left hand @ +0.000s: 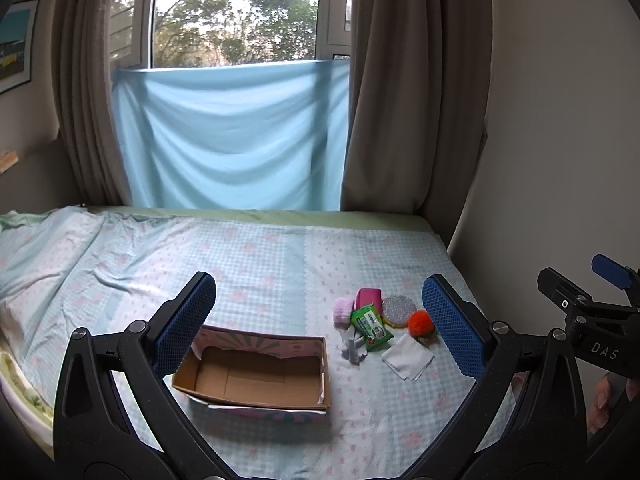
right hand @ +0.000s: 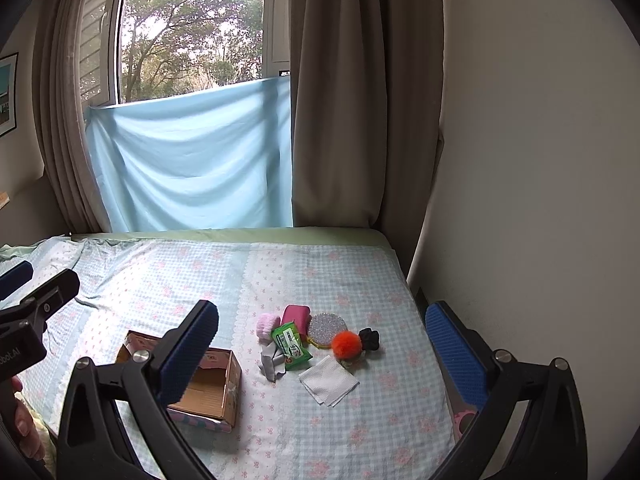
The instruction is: Organize soft objects
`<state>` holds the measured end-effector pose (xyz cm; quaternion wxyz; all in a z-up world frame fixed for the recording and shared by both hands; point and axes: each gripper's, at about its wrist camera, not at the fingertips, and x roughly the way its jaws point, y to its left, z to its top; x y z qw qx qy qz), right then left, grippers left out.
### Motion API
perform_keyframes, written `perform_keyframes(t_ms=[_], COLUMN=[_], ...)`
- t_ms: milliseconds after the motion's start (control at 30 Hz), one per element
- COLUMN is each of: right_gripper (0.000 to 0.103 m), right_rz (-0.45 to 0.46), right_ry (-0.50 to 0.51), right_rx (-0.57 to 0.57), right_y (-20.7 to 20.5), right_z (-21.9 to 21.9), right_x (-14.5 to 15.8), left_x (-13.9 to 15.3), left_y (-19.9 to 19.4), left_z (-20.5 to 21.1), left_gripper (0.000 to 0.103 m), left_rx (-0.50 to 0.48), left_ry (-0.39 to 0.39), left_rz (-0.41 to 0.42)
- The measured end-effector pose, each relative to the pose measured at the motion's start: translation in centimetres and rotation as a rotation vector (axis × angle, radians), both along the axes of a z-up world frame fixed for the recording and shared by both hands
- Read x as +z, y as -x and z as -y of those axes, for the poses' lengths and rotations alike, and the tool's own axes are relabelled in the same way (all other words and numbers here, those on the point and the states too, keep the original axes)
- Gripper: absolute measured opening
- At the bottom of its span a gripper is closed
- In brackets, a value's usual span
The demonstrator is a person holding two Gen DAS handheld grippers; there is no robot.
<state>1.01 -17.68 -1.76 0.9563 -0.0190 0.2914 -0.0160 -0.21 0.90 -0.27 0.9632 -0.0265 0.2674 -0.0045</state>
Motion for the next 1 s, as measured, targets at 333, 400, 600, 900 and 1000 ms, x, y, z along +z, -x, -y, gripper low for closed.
perform_keyframes(t_ms=[333, 400, 600, 900, 1000], right_gripper=[0.103, 0.103, 0.103, 0.103, 0.103], right_rz=[-0.003, -0.004, 0.001, 0.021, 0.022], right_ry=[0.002, 0.004, 0.0, -0.008, -0.011], right_rx=[0.008, 0.011, 0.017, 0.006, 0.003], right_y=[-0.17, -0.16, -0.04, 0.44, 0.48], right_z=[-0.6, -0.64, -0.58, -0.23, -0.11], right_x=[-0.16, -0.21, -0.15, -0.05, -0.08], left_x=[-0.06, -0.01, -0.04, -0.06, -0.06], left_y=[-0.13, -0.09, -0.06, 0.03, 0.07], left_z=[0.02, -0.14, -0.31, -0.03, 0.09], left_gripper=[0.103, 0.103, 0.103, 0.103, 0.103], left_rx=[0.008, 0.01, 0.014, -0.001, -0.008], left_ry=[-0.004, 0.0, 0.003, 0.0, -0.001], left_rz=[0.0, 0.002, 0.001, 0.005, 0.006])
